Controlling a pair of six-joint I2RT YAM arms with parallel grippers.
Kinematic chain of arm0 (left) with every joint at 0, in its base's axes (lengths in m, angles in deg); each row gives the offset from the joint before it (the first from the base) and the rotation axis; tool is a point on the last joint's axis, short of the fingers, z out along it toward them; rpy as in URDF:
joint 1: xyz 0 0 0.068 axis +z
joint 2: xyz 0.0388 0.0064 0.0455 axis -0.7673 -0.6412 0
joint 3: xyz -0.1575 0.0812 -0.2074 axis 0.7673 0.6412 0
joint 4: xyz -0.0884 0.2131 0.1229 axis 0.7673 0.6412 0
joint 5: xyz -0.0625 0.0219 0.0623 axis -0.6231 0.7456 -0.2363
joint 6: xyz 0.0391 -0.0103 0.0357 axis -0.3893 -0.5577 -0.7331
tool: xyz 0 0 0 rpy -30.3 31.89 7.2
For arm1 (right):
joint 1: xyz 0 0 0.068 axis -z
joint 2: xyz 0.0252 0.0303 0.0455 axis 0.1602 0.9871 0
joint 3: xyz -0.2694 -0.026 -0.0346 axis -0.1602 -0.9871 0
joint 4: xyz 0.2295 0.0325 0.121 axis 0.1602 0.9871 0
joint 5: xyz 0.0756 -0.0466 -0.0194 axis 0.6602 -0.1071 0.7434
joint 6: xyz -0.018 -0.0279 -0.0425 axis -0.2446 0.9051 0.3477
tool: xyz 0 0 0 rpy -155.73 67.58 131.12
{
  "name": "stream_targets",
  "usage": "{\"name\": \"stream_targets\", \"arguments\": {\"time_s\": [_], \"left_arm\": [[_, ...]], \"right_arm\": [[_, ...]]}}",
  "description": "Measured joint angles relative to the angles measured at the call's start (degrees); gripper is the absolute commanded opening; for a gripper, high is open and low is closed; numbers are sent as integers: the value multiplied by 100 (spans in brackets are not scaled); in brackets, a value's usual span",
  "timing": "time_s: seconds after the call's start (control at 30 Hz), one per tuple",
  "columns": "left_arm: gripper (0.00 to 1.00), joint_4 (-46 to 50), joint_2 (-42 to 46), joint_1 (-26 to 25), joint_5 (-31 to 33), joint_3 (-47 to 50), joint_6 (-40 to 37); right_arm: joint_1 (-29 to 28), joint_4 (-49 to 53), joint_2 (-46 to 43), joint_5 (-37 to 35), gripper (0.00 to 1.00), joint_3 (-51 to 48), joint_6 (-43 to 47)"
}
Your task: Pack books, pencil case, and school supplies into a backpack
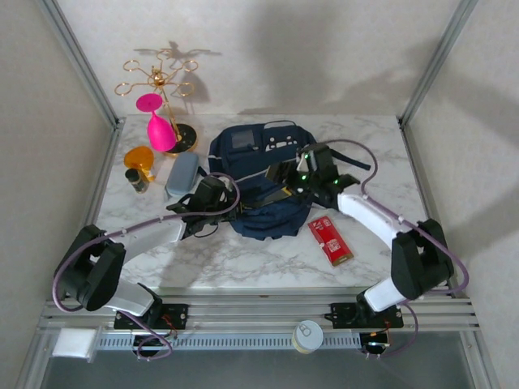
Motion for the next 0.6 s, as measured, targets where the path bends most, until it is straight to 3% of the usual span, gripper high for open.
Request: {"name": "stream_targets", "arguments": {"time_s": [0.07, 0.2, 0.3, 0.6], "left_arm": [[0, -2, -24, -31, -9, -2, 17], [0, 22, -28, -31, 17, -33, 20], [0, 28, -28, -31, 37, -101, 17], [0, 289, 232, 201, 341, -426, -223]], "right_arm": [[-345, -201, -11, -315, 62, -122, -356], [-570, -501, 216, -870, 22, -125, -815], [-542, -525, 243, -1086, 3, -125, -866], [-61, -411, -122, -933, 0, -138, -621]]}}
